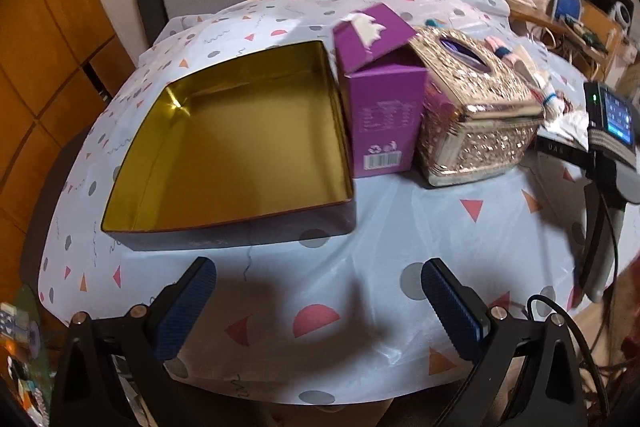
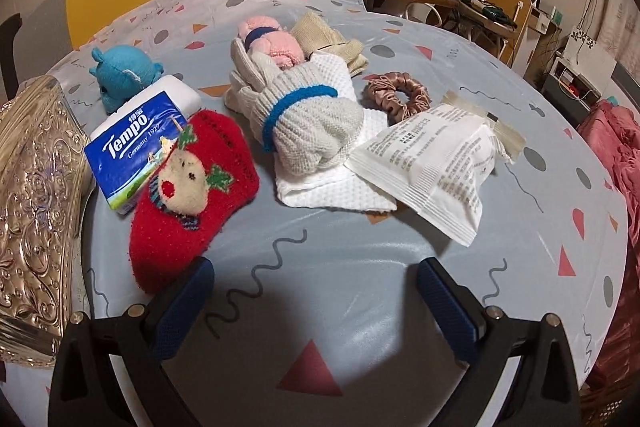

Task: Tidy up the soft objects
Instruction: 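Move the right tool toward the soft items beside the silver tissue box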

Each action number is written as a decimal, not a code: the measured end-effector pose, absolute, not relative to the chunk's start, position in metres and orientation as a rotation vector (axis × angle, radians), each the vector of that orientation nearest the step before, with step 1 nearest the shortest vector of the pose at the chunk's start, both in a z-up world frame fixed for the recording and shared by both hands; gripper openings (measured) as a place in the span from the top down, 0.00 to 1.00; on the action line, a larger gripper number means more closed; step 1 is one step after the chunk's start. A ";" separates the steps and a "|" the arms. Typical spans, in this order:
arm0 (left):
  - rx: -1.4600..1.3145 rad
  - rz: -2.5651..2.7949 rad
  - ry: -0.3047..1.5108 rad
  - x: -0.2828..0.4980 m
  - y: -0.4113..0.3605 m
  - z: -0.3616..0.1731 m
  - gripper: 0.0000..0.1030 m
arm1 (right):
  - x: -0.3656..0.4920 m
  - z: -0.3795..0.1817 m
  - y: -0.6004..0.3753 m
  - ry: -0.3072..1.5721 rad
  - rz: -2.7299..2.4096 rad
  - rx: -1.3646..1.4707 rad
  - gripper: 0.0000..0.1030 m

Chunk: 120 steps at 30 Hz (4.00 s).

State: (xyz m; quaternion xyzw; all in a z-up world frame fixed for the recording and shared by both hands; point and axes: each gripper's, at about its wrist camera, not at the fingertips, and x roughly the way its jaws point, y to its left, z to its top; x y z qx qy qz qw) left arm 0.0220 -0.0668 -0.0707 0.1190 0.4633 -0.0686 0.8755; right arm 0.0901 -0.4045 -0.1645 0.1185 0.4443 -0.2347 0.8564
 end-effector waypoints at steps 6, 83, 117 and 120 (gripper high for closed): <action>0.271 -0.167 0.930 0.017 -0.084 -0.065 0.00 | 0.092 -0.165 -0.406 0.933 -0.493 0.250 0.00; 0.241 -0.249 0.908 0.019 -0.130 -0.036 0.00 | 0.084 -0.167 -0.400 0.917 -0.433 0.219 0.00; 0.247 -0.213 0.918 0.034 -0.125 -0.044 0.00 | 0.050 -0.131 -0.391 0.880 -0.344 0.150 0.00; 0.248 -0.205 0.923 0.038 -0.123 -0.046 0.00 | 0.037 -0.102 -0.408 0.802 -0.454 0.171 0.00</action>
